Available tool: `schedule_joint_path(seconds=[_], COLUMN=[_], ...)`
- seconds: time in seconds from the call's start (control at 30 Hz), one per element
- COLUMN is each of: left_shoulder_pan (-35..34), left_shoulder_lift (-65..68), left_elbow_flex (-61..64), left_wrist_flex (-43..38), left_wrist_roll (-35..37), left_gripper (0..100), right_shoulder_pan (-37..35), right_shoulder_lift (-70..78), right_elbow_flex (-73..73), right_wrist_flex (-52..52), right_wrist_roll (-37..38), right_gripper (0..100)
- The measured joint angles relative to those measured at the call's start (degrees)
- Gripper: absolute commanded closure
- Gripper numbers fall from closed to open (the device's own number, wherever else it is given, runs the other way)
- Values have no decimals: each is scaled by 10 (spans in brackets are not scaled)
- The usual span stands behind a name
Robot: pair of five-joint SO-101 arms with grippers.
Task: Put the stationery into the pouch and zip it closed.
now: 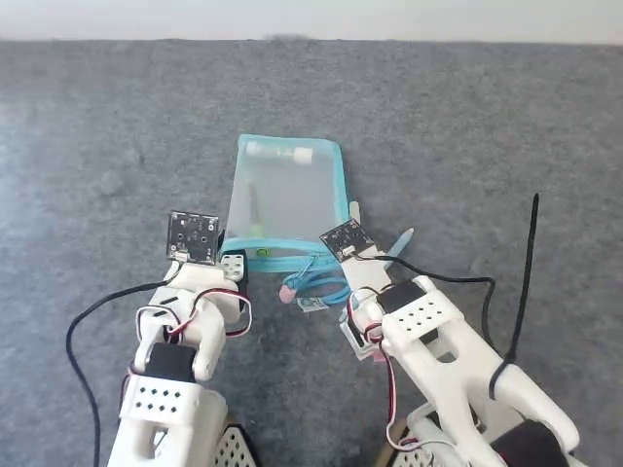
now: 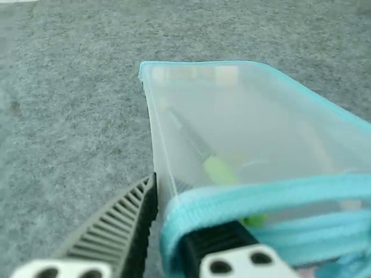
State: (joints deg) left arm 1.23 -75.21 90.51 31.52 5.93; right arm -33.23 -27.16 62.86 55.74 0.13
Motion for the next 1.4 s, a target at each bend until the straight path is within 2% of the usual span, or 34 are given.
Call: schedule_joint_path(seconds=[0.3, 0.37, 0.57, 0.73, 0.9, 1.1, 1.4], left_shoulder_pan=[0, 0, 0, 0, 0, 0, -5], left_shoulder_lift=[0, 0, 0, 0, 0, 0, 0], left_elbow_flex=[0, 0, 0, 0, 0, 0, 0], left_wrist_flex=[0, 0, 0, 0, 0, 0, 0], left_wrist_roll=[0, 0, 0, 0, 0, 0, 0], left_gripper=[989, 989, 989, 989, 989, 989, 989], right_shoulder_pan=[19, 36, 98, 164, 246, 244, 236], right_shoulder_lift=[0, 0, 0, 0, 0, 23, 142], right_elbow_flex=[0, 0, 0, -29, -110, -147, -150], right_wrist_flex=[2, 12, 17, 15, 25, 42, 15], right_wrist_roll=[2, 33, 73, 128, 135, 137, 107], right_gripper=[821, 826, 994, 986, 968, 787, 772])
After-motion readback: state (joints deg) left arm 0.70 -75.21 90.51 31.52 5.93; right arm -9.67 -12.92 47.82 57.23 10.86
